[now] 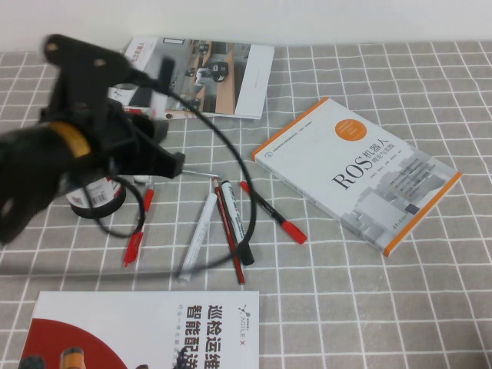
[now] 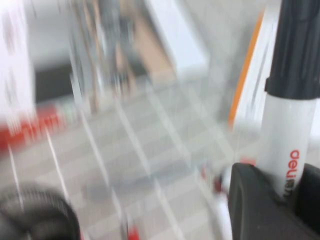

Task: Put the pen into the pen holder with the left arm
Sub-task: Place the pen onto the pen holder

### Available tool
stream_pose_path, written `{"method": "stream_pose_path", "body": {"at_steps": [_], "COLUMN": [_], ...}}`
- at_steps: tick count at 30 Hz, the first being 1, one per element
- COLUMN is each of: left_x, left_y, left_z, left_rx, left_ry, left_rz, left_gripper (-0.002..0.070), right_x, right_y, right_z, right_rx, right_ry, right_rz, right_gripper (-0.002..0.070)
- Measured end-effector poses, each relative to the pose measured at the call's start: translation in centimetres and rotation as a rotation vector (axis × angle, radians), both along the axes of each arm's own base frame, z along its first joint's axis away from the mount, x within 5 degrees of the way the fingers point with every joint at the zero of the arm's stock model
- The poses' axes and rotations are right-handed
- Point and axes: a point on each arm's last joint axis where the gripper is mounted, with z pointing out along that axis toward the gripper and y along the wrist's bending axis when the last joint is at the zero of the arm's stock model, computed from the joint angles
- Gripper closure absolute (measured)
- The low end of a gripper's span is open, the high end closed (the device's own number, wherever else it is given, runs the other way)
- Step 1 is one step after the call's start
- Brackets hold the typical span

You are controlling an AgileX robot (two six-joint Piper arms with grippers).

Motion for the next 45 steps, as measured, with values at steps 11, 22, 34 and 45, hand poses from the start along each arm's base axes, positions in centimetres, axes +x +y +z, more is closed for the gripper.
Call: {"method": "stream_pose_path", "body": {"at_steps": [11,22,34,45], "left_x": [-0.8,3.9,5.3,6.0], "left_y": [2.6,6.7,6.9,7.3], "left_z": [-1.1,-5.4,-8.3,-9.8], "left_rx": [-0.173,-0.208,-0.213,-0.218], "left_ry": [-0.38,-0.368,-0.296,-0.282], "left_rz": [0.047,0.283,0.339,0.38], "left_gripper": [0.0555,0.0555,0.0555,0.0555], "right_x": [0.0,0.0,0.0,0.0], "right_y": [0.0,0.0,0.0,0.0], "right_z": [0.0,0.0,0.0,0.0], "right_rx": [0.0,0.0,0.0,0.0], "right_ry": [0.0,0.002,0.002,0.002], "right_rz": [0.0,0.0,0.0,0.0], "right_gripper": [0.0692,0.0691,0.0691,0.0691]}}
